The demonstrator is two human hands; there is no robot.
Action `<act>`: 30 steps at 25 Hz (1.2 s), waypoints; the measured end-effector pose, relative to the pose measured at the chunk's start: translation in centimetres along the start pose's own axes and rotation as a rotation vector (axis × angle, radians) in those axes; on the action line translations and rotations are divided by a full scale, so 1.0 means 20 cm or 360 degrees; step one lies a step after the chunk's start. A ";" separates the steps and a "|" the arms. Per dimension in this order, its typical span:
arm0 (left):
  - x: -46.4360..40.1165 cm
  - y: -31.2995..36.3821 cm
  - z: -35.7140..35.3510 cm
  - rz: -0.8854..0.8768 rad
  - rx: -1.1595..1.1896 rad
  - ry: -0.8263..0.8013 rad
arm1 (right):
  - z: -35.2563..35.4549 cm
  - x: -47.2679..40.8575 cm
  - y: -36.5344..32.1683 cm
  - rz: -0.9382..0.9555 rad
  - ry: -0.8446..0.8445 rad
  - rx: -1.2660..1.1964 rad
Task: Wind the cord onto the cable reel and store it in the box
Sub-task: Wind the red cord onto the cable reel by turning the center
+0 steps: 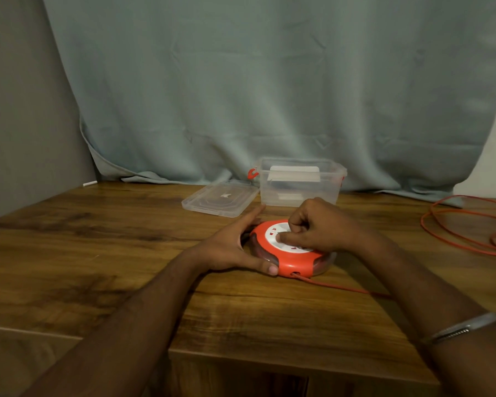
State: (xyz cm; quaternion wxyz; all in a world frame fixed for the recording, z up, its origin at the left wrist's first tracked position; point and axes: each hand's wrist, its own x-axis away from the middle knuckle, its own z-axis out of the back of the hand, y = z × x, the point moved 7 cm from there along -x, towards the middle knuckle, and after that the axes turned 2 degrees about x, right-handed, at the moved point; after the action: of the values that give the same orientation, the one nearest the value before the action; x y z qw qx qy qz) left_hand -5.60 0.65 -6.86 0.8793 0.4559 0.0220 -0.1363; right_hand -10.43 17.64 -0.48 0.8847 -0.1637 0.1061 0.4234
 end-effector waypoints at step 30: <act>-0.01 -0.01 -0.02 -0.0027 0.0002 -0.0024 | 0.01 0.01 0.03 -0.0157 -0.0005 -0.0048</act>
State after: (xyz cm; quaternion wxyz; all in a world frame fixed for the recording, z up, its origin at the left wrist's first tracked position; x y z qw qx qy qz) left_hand -5.83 0.80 -7.19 0.8779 0.4553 0.0190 -0.1471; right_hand -10.79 18.23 -0.52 0.9020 -0.1814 0.0903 0.3812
